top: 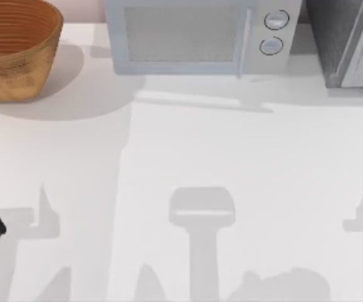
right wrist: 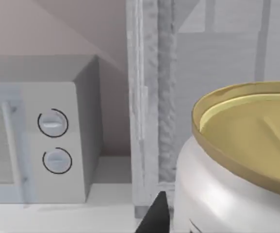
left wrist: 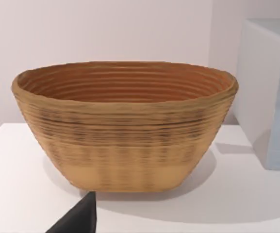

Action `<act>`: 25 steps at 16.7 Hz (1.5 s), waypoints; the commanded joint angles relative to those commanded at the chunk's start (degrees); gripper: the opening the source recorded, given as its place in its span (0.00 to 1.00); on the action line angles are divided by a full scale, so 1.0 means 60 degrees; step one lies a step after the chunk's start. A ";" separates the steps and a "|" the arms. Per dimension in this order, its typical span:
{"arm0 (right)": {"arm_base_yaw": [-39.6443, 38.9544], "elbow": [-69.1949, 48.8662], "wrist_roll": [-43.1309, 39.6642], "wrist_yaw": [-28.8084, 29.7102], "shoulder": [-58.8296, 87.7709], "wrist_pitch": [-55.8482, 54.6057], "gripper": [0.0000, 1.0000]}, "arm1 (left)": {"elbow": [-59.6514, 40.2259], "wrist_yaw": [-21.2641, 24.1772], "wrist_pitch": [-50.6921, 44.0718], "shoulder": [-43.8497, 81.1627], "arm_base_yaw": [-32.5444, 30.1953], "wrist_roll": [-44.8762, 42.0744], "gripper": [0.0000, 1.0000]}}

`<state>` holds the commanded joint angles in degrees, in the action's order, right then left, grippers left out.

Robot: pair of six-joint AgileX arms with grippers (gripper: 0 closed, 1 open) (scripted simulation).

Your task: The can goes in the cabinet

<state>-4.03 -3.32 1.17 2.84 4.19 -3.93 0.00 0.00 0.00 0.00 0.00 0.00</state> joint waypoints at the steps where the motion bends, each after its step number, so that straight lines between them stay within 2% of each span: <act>1: 0.0302 0.0240 -0.0062 -0.0213 -0.0326 0.0292 0.00 | 0.0000 0.0000 0.0000 0.0000 0.0000 0.0000 1.00; 3: 0.0640 0.0527 -0.0180 -0.0452 -0.0668 0.0624 0.00 | 0.0000 0.0000 0.0000 0.0000 0.0000 0.0000 1.00; 11: 0.0623 0.0329 -0.0151 -0.0429 -0.0502 0.0675 0.00 | 0.0000 0.0000 0.0000 0.0000 0.0000 0.0000 1.00; 25: 0.0030 -0.5509 -0.0053 0.0223 0.3807 0.2009 0.00 | 0.0000 0.0000 0.0000 0.0000 0.0000 0.0000 1.00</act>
<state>-3.84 -36.37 0.85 4.18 27.04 8.13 0.00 0.00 0.00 0.00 0.00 0.00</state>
